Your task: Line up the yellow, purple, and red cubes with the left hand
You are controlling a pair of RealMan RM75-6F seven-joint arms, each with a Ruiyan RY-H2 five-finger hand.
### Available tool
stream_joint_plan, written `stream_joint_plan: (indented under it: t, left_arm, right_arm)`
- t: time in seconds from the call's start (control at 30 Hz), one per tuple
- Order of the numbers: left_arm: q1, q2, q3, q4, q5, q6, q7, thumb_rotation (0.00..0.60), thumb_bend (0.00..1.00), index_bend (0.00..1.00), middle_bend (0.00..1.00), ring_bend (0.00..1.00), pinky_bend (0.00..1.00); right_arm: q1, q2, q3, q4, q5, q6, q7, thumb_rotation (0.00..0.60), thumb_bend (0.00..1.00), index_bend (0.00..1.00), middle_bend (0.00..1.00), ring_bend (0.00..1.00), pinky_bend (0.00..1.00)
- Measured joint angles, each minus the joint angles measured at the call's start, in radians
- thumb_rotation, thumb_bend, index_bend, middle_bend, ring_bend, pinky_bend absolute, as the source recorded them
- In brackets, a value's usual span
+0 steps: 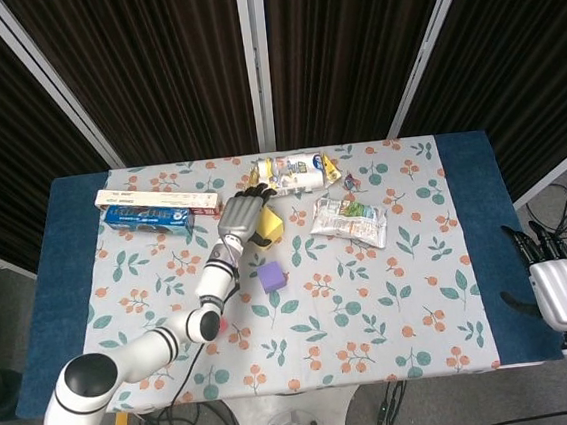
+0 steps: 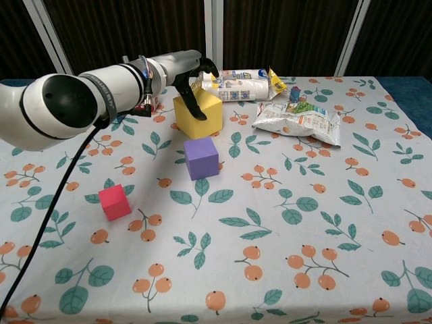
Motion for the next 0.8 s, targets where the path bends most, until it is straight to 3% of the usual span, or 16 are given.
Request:
stream_joint_plan:
  t: [0.5,0.8]
  left_arm:
    - [0.025,0.052,-0.001,-0.016,-0.072,-0.061,0.065,0.600,0.00,0.23,0.21,0.17,0.22]
    - [0.033,0.068,0.007,-0.037,-0.047,-0.054,0.052,0.600,0.02,0.34,0.46,0.34,0.22]
  right_arm:
    - [-0.005,0.001,-0.004,-0.006,-0.005,0.011,-0.001,0.600,0.06,0.08,0.18,0.02,0.14]
    - [-0.011,0.002,-0.005,-0.008,-0.007,0.021,0.000,0.600,0.07,0.08,0.18,0.02,0.14]
